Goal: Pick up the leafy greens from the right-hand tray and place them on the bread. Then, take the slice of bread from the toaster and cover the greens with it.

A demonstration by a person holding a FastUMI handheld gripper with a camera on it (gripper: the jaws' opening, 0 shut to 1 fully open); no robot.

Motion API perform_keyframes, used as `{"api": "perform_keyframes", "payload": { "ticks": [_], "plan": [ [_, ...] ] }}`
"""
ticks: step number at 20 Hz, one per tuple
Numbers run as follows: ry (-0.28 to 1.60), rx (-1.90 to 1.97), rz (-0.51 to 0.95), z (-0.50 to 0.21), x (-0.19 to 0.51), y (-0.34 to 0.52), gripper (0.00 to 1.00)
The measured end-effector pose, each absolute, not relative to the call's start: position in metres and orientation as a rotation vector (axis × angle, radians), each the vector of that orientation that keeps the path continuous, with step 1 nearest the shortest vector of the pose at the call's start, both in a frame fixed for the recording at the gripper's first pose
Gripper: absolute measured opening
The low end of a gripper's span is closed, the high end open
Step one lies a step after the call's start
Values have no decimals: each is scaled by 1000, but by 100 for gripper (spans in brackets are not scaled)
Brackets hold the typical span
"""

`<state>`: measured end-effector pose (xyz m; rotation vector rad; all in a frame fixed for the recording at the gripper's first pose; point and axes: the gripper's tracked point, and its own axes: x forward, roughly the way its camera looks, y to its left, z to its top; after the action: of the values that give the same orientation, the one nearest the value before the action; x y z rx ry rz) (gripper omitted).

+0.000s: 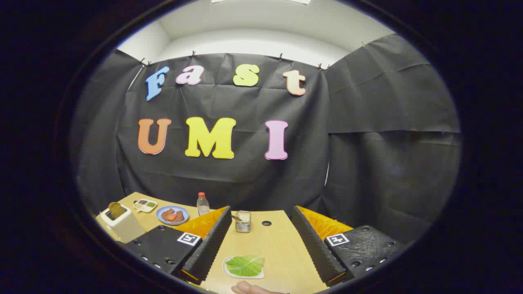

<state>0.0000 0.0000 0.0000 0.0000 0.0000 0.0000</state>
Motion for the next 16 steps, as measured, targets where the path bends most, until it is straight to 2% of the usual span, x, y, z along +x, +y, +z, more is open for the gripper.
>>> {"api": "perform_keyframes", "payload": {
  "ticks": [7, 16],
  "plan": [
    [21, 11, 71, -17, 28, -19, 95],
    [162, 17, 149, -105, 71, -34, 95]
  ]
}}
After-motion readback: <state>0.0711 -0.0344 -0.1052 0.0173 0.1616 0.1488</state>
